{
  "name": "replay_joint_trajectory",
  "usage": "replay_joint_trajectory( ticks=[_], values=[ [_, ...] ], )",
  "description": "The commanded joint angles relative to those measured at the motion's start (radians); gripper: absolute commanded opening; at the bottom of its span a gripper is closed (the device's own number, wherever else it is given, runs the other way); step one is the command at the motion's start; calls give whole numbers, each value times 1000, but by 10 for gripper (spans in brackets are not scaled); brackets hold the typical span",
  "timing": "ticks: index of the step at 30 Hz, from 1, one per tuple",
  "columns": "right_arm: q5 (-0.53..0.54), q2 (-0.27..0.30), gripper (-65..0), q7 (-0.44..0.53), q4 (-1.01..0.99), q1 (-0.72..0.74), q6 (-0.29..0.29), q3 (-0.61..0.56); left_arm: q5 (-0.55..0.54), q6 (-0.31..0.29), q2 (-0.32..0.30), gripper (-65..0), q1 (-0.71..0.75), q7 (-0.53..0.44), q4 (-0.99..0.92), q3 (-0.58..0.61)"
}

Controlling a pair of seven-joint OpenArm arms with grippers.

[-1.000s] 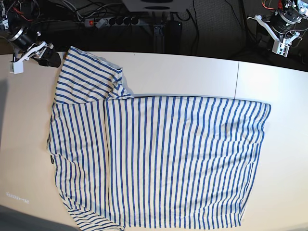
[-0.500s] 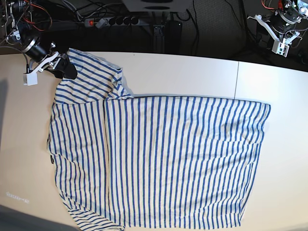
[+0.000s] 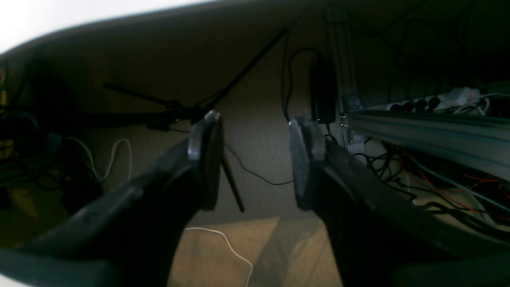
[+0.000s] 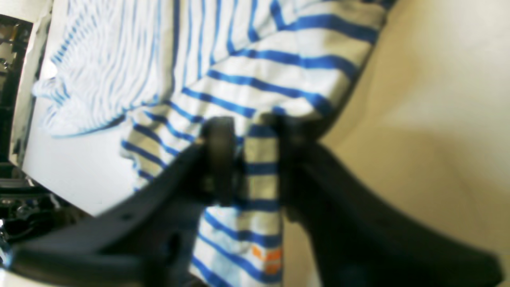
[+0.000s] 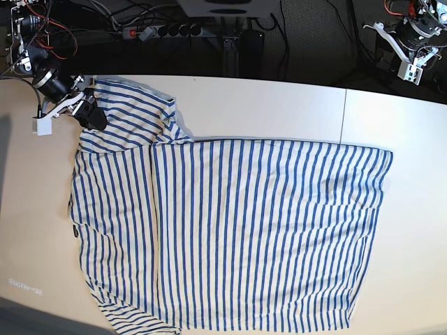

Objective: Fold the T-shirt properly

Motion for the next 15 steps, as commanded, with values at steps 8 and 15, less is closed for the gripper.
replay_joint_trajectory(
  ticks=[8, 15],
  values=[
    [-40, 11, -650, -52, 11, -9, 9, -76, -8, -6, -12, -345, 9, -7, 15, -45],
    [-39, 31, -650, -72, 30, -9, 9, -77, -8, -6, -12, -346, 9, -27, 17, -45]
  ],
)
